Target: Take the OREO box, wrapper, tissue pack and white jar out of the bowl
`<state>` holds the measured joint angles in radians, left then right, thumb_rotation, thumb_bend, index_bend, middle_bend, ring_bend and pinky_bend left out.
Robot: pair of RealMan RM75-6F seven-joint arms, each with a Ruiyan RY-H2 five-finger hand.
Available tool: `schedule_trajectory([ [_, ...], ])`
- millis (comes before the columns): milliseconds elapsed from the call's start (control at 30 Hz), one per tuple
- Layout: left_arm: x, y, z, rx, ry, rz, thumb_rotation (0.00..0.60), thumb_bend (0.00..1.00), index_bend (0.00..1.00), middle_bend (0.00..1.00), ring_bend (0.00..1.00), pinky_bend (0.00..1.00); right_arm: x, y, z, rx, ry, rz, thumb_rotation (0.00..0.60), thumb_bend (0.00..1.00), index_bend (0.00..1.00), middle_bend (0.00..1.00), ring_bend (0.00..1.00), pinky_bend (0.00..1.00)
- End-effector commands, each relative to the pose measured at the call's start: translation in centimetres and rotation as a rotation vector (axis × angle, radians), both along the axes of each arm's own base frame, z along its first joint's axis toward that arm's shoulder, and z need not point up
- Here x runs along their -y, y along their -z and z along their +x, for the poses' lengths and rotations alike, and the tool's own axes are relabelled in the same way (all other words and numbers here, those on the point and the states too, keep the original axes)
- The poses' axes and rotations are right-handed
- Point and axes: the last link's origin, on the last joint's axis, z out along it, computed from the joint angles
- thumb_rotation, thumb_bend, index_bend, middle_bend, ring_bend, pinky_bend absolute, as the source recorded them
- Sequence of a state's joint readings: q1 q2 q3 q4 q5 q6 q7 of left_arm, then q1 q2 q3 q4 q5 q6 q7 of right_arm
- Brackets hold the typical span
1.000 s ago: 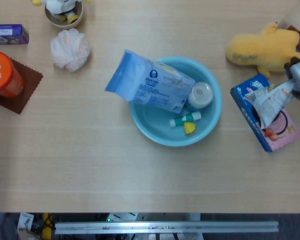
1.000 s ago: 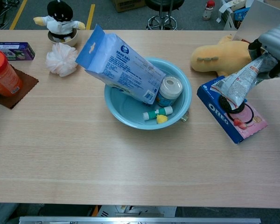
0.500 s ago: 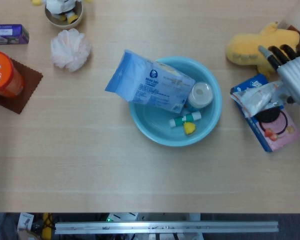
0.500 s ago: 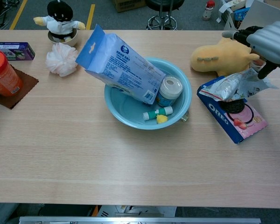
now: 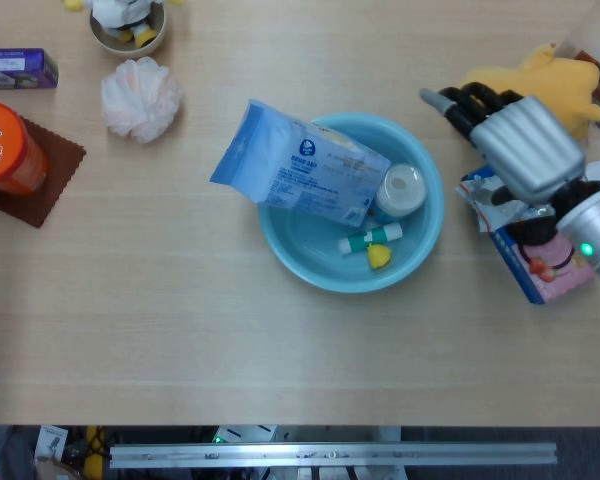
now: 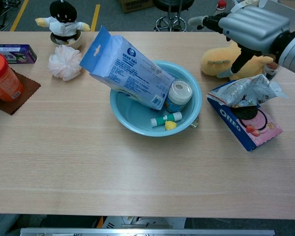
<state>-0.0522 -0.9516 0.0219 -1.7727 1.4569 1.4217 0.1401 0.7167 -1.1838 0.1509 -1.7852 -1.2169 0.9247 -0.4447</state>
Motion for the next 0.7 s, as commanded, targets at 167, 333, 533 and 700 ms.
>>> schedule_trajectory([
  [167, 0.3, 0.1, -0.1, 0.005, -0.001, -0.005, 0.600, 0.36, 0.17, 0.23, 0.21, 0.16, 0.9, 2.6, 3.2, 0.042, -0.003, 0.059, 0.600, 0.00, 0.00, 0.16, 0.15, 0.39],
  [333, 0.4, -0.1, -0.1, 0.004, -0.005, 0.000, 0.600, 0.36, 0.17, 0.23, 0.21, 0.16, 1.8, 3.6, 4.9, 0.054, -0.009, 0.072, 0.600, 0.00, 0.00, 0.16, 0.15, 0.39],
  [533, 0.7, -0.4, -0.2, 0.000, -0.017, 0.005, 0.600, 0.36, 0.17, 0.23, 0.21, 0.16, 3.4, 5.0, 6.7, 0.057, 0.005, 0.107, 0.600, 0.00, 0.00, 0.16, 0.15, 0.36],
  [700, 0.8, -0.7, -0.3, -0.004, -0.025, 0.014, 0.600, 0.36, 0.17, 0.23, 0.21, 0.16, 4.9, 6.2, 8.4, 0.065, 0.019, 0.142, 0.600, 0.00, 0.00, 0.16, 0.15, 0.34],
])
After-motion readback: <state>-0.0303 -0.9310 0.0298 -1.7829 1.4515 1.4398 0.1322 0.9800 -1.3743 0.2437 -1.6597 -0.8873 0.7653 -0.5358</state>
